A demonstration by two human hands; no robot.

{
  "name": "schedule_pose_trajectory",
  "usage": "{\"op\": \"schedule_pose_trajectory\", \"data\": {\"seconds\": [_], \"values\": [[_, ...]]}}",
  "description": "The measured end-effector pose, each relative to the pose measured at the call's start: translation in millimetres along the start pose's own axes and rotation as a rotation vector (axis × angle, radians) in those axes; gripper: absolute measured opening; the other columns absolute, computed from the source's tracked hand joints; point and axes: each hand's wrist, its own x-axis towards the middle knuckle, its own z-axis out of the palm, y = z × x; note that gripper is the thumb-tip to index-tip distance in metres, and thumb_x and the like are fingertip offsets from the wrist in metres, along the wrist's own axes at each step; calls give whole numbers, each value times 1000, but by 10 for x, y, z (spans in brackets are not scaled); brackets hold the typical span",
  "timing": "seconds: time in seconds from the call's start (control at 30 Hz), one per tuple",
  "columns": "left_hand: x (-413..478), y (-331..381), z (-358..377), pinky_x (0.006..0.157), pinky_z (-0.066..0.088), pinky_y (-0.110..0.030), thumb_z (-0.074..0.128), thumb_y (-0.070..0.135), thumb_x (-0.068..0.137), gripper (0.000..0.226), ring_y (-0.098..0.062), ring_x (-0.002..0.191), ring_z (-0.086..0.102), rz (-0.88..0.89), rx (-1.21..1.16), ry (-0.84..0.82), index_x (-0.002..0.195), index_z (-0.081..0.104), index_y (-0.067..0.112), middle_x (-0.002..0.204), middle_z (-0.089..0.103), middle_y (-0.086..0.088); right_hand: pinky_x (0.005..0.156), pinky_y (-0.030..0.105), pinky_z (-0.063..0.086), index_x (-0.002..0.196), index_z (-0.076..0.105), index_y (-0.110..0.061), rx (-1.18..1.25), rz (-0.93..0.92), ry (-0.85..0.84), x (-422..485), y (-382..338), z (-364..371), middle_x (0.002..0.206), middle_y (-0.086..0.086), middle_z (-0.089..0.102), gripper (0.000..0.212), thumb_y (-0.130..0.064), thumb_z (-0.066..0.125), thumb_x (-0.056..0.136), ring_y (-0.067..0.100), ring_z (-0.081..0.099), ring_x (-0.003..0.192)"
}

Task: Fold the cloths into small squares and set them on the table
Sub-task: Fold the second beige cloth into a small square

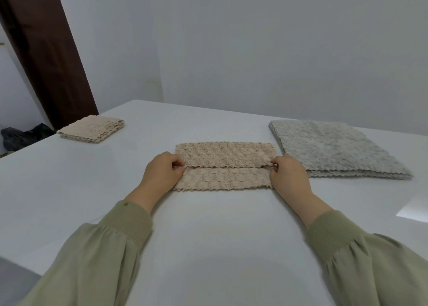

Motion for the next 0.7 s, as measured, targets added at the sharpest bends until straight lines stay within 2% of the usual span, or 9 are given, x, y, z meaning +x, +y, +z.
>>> {"op": "schedule_pose_trajectory", "data": {"seconds": [0.17,0.27,0.37,0.43,0.57,0.7], "values": [[-46,106,-9,79,39,-24,62,18,86,17,-12,90,50,-29,-20,-7,103,65,17,96,55,6,68,32,41,95,68,-4,-15,40,8,-3,10,-25,96,12,62,24,-24,57,91,29,57,88],[-78,157,-9,72,38,-24,62,24,86,3,-12,85,52,-49,0,-28,88,64,23,89,57,8,68,33,43,94,70,-6,-40,35,5,-4,42,-42,96,12,64,27,-30,56,91,29,58,87],[-115,177,-8,67,38,-24,63,27,86,8,-14,82,56,-69,-4,-18,78,64,24,82,61,7,65,32,40,92,71,-8,-29,29,45,-3,59,-50,94,12,64,23,-27,57,91,28,58,88],[-132,196,-16,68,40,-24,62,25,87,9,-15,82,56,-87,-21,12,81,67,22,83,61,5,63,31,38,91,71,-8,-24,25,73,-1,69,-50,91,12,62,20,-24,59,90,28,56,87],[-119,221,-19,68,39,-24,59,20,89,12,-15,79,53,-123,0,77,90,71,19,80,56,5,66,35,42,98,70,-2,-31,-15,109,19,72,37,87,16,61,19,-11,60,83,34,55,85],[-132,275,-3,67,42,-25,56,20,89,14,-19,81,58,-176,-21,163,91,70,23,81,63,3,60,33,35,80,74,-2,-76,-83,183,40,53,58,68,15,56,12,-3,63,79,32,51,69]]}}
